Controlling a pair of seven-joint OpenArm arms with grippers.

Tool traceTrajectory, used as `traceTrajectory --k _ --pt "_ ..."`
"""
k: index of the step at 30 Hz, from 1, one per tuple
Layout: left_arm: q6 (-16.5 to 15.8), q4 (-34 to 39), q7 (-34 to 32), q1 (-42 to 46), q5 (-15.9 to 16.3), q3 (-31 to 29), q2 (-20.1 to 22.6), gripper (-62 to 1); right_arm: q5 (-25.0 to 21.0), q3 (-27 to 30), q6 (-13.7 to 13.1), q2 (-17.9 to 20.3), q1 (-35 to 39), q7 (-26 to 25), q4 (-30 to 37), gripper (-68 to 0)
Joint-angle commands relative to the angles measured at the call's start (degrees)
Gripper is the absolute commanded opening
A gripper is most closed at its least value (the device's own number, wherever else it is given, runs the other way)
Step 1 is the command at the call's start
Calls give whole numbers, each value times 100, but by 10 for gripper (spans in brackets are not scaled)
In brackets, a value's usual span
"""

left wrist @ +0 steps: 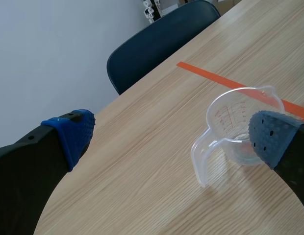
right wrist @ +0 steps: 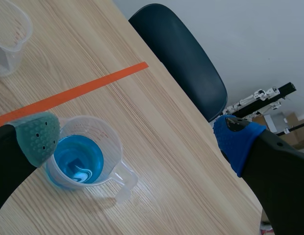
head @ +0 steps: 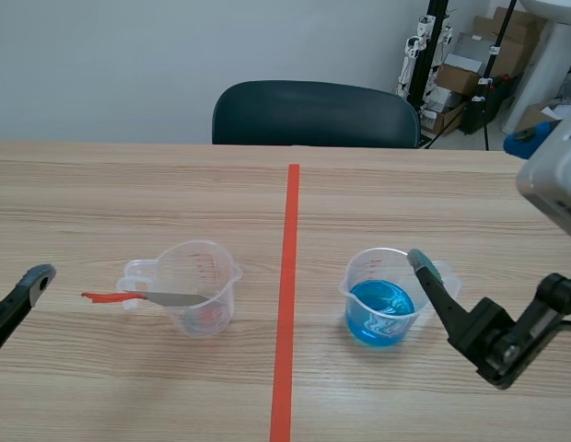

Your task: Do the redox reaction experiment. lift the metal plate out of the left beaker

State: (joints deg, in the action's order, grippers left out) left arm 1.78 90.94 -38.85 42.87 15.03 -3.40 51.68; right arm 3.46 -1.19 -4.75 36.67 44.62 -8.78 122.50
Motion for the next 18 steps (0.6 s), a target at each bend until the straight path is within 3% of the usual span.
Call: traceTrajectory --k 1,12,18 --pt "42 46 -138 15 42 -59 26 14 -20 92 63 28 -63 -59 68 4" --pt "81 46 -205 28 44 -59 -103 14 -20 92 63 28 -63 -63 70 4" --pt "741 46 -205 28 44 -59 -837 14 -20 90 59 28 -66 -68 70 4"
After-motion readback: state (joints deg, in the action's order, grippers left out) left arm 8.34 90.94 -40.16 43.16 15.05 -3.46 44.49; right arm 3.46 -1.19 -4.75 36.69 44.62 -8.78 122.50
